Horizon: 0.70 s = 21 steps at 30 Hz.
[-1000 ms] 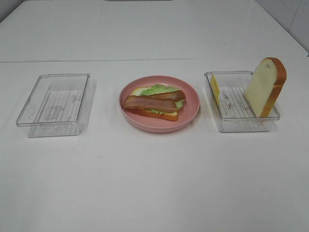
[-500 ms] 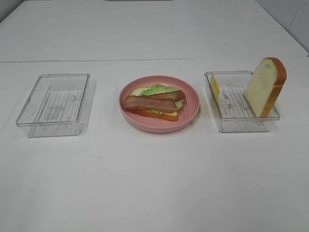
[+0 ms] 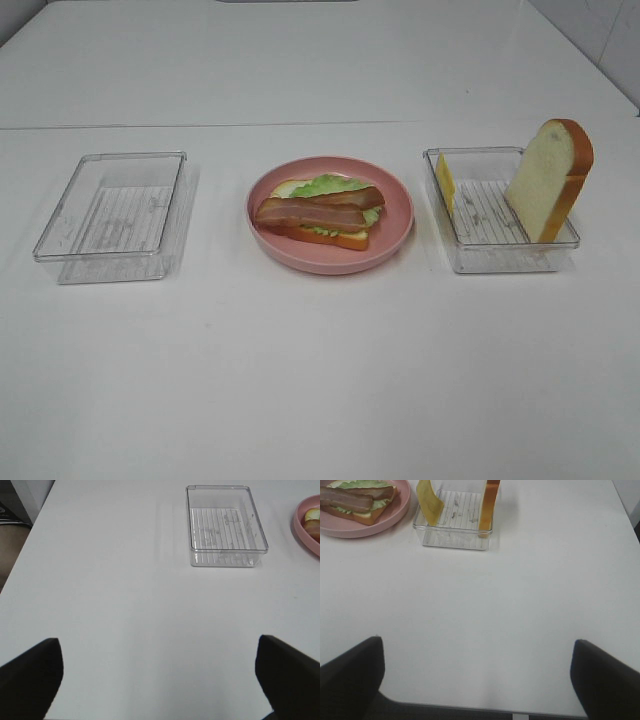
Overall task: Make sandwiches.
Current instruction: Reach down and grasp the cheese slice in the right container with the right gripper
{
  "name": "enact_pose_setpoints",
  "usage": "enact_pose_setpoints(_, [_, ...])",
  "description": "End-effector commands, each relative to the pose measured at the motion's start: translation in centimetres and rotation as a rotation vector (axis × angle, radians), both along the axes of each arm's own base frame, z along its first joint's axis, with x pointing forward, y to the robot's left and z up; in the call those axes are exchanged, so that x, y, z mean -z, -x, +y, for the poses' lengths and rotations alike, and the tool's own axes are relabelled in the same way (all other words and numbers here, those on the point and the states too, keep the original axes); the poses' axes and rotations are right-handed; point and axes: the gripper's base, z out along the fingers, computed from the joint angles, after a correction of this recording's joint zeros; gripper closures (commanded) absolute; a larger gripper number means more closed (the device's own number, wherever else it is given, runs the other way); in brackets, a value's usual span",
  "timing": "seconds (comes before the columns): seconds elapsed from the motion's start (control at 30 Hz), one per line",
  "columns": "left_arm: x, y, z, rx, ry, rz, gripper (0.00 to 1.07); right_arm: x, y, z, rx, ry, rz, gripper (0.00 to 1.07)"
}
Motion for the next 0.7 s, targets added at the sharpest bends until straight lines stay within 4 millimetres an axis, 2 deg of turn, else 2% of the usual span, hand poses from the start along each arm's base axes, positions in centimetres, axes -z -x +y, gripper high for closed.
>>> enact_pose_setpoints(0.03, [0.0, 0.3, 0.0, 0.002, 0.003, -0.025, 0.10, 0.0, 0.5, 0.0, 0.005, 0.001, -0.038, 0.09])
enact_pose_setpoints(0.1, [0.1, 1.3, 0.0, 0.002, 0.002, -0.091, 0.10, 0.0, 0.5, 0.0, 0.005, 0.001, -0.038, 0.09])
enact_pose_setpoints(0.7, [0.1, 1.3, 0.0, 0.000, 0.000, -0.087, 0.10, -0.1, 0.4, 0.1, 0.001, -0.005, -0.037, 0.09])
